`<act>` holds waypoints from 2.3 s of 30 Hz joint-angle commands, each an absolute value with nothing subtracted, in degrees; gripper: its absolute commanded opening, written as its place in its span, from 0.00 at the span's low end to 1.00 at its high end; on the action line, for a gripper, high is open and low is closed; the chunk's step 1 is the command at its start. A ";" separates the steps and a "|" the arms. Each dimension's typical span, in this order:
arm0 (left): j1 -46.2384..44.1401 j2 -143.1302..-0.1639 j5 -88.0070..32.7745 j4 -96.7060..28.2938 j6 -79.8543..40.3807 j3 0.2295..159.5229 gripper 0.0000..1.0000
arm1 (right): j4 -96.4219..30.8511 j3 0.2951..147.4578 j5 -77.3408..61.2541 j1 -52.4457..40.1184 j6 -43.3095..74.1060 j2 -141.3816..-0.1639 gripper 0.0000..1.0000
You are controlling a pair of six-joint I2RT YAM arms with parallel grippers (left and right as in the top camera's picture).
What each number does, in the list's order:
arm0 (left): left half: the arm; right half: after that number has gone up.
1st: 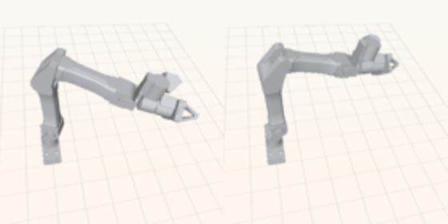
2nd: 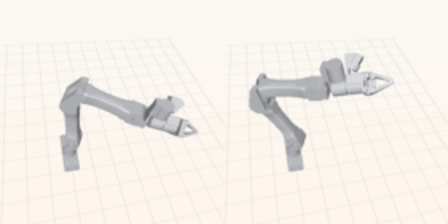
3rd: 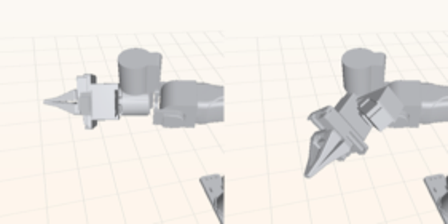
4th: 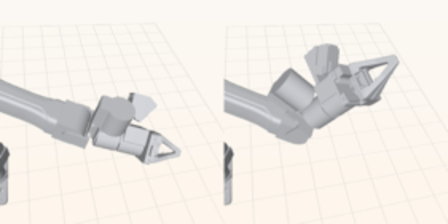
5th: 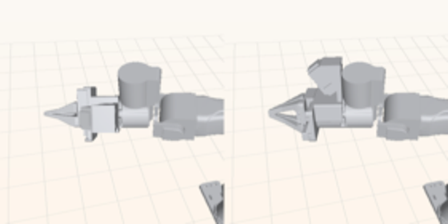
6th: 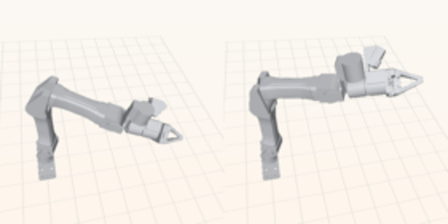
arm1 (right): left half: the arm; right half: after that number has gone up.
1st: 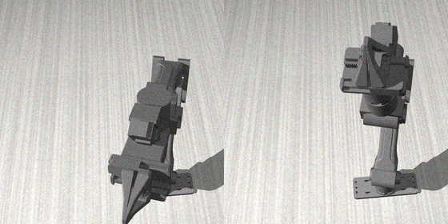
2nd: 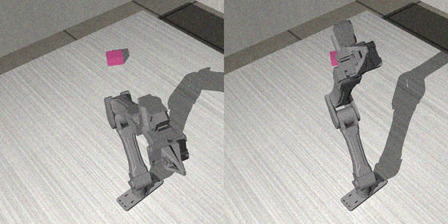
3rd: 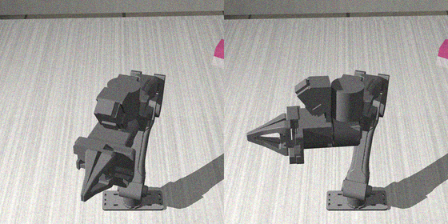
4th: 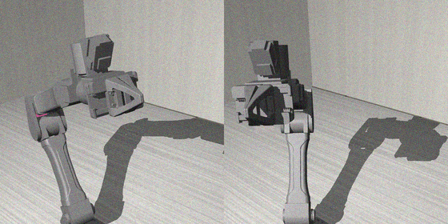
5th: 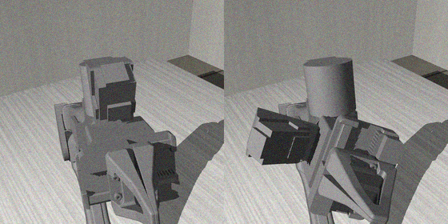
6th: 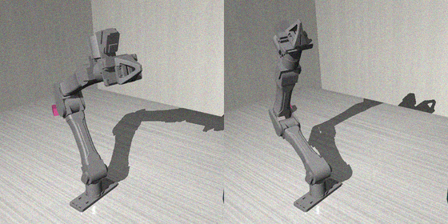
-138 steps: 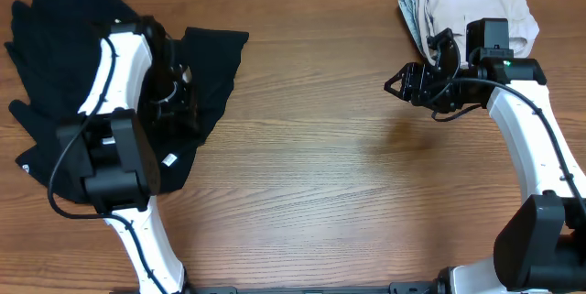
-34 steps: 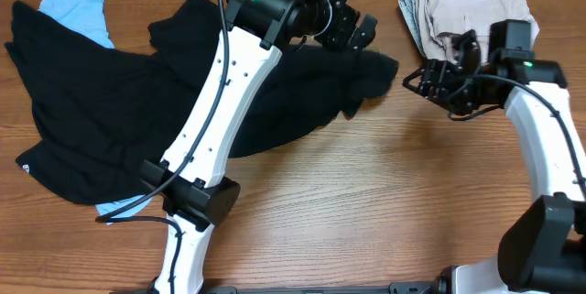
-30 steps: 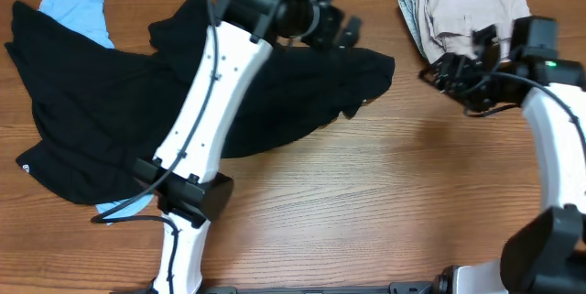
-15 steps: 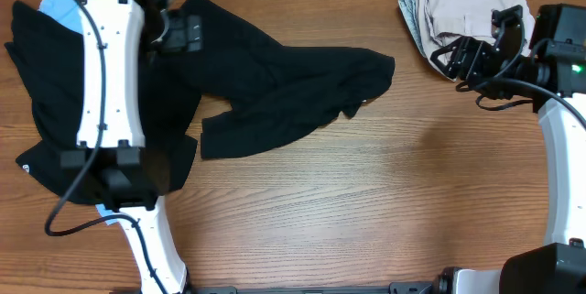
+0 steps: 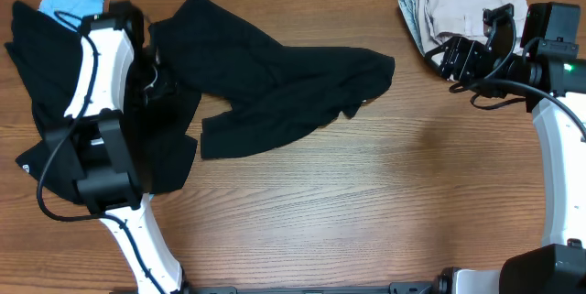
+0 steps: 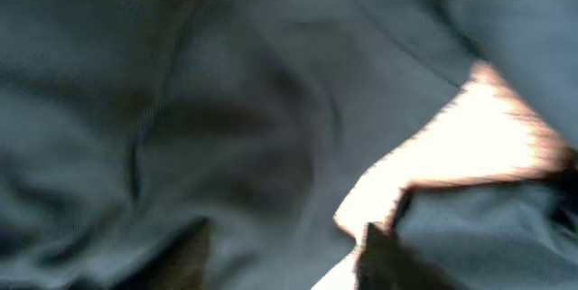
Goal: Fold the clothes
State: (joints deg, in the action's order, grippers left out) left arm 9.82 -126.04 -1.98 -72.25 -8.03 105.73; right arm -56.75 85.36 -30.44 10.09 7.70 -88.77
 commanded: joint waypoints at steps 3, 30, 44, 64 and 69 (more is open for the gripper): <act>10.33 -125.71 -2.96 -64.66 -7.03 96.73 0.21 | -56.34 86.26 -30.00 9.96 7.51 -88.73 0.78; 26.24 -125.71 30.04 -46.41 -6.20 82.65 0.45 | -56.25 86.21 -28.03 9.96 7.51 -88.73 0.79; 28.14 -125.71 16.08 -46.13 0.40 85.65 0.85 | -56.05 86.21 -28.08 9.96 7.51 -88.73 0.80; 14.28 -125.71 -9.10 -67.26 2.79 125.12 1.00 | -56.93 86.21 -28.27 2.59 9.32 -88.75 0.81; 11.88 -127.22 -10.17 -60.14 7.94 124.22 1.00 | -53.41 86.21 -27.44 -2.90 14.50 -89.08 0.79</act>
State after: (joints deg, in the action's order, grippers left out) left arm 13.47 -126.45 -7.51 -62.41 3.84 124.07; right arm -54.85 85.36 -28.08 0.05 10.57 -88.79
